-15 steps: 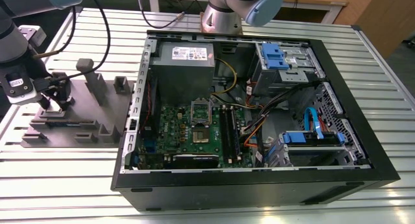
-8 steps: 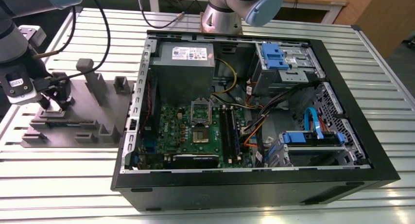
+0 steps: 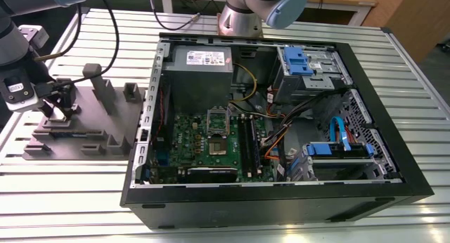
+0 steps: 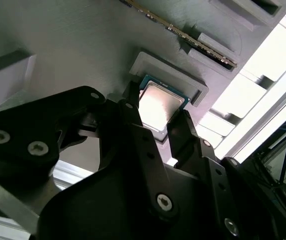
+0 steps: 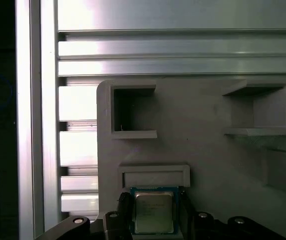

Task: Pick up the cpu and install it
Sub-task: 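Pick up the cpu and move it towards the insertion slot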

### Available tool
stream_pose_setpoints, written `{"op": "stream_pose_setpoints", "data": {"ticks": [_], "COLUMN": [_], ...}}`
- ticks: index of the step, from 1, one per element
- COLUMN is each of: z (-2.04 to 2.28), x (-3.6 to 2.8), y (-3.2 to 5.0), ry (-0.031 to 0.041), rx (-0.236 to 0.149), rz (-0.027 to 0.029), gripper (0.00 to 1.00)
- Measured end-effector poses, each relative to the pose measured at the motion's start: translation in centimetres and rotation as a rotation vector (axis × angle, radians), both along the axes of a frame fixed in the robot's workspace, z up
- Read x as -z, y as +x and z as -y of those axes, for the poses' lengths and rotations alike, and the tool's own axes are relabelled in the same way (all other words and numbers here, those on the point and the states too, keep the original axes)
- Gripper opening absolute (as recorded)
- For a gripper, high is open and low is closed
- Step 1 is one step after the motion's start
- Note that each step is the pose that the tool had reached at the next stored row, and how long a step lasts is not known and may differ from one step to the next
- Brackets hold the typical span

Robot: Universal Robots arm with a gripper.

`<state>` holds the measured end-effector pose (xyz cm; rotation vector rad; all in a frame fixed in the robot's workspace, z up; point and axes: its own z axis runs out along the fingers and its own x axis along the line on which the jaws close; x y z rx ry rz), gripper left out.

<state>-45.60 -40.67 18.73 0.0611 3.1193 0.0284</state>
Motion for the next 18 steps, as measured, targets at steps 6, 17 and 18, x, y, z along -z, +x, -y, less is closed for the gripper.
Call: {"op": "stream_pose_setpoints", "data": {"ticks": [6, 17, 18], "z": [0.0, 0.0, 0.0], "x": [-0.03, -0.78, -0.78], "y": [-0.01, 0.0, 0.0], "ry": [-0.0001, 0.0, 0.0], "rx": [0.0, 0.0, 0.0], "rz": [-0.0002, -0.0001, -0.0001], "gripper": [0.47, 0.47, 0.47]}}
